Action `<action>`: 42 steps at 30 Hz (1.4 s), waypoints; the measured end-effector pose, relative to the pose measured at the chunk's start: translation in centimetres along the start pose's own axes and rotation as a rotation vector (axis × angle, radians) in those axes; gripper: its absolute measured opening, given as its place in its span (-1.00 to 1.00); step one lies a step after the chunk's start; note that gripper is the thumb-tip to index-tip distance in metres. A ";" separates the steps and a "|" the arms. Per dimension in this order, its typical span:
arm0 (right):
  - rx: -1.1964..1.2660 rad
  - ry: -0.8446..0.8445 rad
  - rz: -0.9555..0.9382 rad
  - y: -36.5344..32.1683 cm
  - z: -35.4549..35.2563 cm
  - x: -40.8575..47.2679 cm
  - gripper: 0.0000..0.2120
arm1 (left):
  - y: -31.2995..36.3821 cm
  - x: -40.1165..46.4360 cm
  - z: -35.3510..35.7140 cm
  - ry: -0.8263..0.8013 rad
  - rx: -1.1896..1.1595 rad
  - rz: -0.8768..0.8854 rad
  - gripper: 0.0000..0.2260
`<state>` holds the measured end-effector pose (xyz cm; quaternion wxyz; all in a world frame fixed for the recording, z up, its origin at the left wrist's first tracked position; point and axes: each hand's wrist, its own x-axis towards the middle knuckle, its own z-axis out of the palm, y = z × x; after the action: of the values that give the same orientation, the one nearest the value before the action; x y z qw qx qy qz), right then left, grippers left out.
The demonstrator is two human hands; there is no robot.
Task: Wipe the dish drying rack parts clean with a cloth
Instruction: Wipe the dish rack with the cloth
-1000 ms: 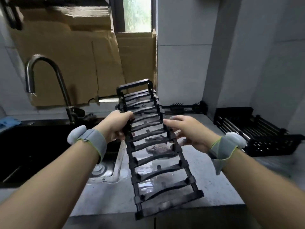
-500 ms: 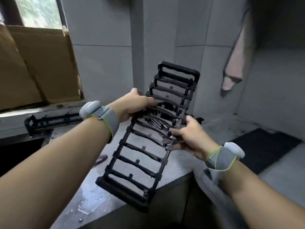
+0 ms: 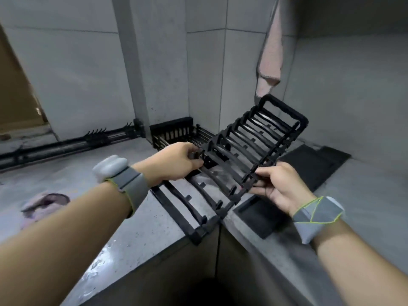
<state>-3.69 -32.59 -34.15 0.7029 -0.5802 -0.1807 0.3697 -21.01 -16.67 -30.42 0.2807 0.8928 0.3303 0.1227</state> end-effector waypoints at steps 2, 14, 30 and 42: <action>-0.018 0.038 0.048 -0.6 -1.5 0.2 -0.85 | 0.1 0.9 1.6 -0.027 -0.056 0.007 -0.70; -1.577 -0.404 -0.921 -1.6 -0.7 -2.4 -0.72 | 0.8 5.1 6.3 -0.167 -0.409 -0.095 -0.83; -1.782 -0.173 -0.835 3.3 0.3 -1.9 -0.69 | 5.6 10.2 9.3 -0.179 -0.136 -0.002 -0.78; -1.797 -0.003 -0.683 1.3 -2.9 1.1 -0.80 | 3.3 9.0 9.0 0.015 -0.109 0.090 -0.71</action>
<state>-1.40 -33.67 -36.35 0.0652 -0.8176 -0.5569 -0.1309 -8.90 -16.60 -35.52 0.3205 0.8892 0.2848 0.1596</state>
